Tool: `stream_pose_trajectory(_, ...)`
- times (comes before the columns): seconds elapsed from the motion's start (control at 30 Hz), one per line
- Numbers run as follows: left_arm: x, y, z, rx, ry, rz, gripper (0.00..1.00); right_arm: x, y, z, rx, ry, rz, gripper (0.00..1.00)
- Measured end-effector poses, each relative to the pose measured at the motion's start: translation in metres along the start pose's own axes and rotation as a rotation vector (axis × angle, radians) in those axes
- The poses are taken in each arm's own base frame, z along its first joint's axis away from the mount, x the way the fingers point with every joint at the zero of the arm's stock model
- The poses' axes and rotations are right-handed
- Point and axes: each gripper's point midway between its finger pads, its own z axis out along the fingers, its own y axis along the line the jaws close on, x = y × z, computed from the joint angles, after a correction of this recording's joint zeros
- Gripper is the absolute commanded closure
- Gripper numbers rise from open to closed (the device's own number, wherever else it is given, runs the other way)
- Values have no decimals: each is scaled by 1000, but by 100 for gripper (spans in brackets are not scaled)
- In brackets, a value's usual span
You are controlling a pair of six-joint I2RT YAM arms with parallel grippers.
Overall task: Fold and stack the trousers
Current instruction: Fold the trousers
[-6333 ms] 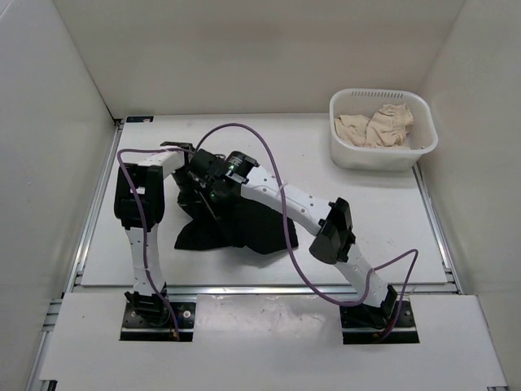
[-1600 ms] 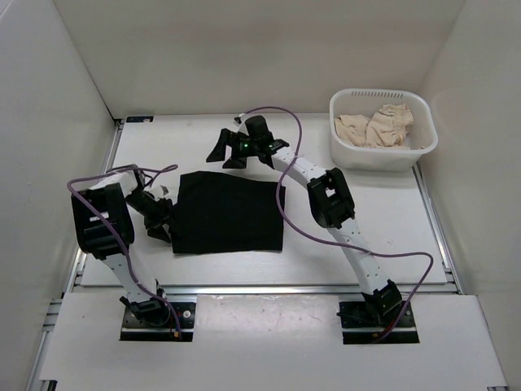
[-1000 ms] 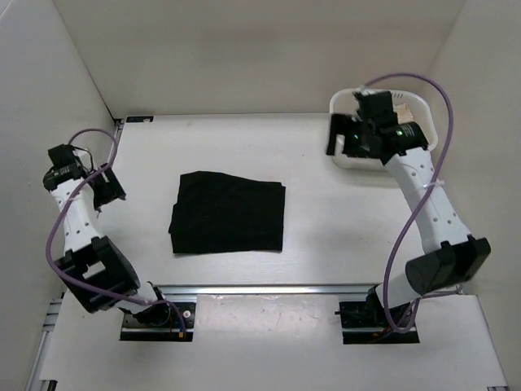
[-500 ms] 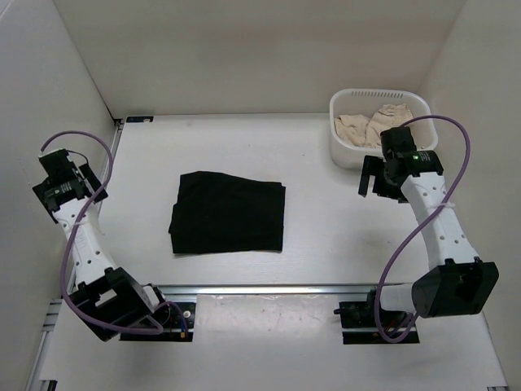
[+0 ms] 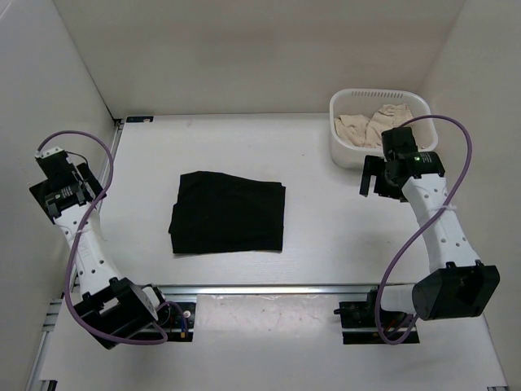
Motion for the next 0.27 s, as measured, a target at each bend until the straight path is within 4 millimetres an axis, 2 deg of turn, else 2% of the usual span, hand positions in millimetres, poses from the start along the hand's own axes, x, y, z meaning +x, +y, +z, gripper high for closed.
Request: stream_pose_trajectory(0.27, 0, 0, 0, 0, 0, 0, 0, -2, -1, -7, -7, -30, 3, 1)
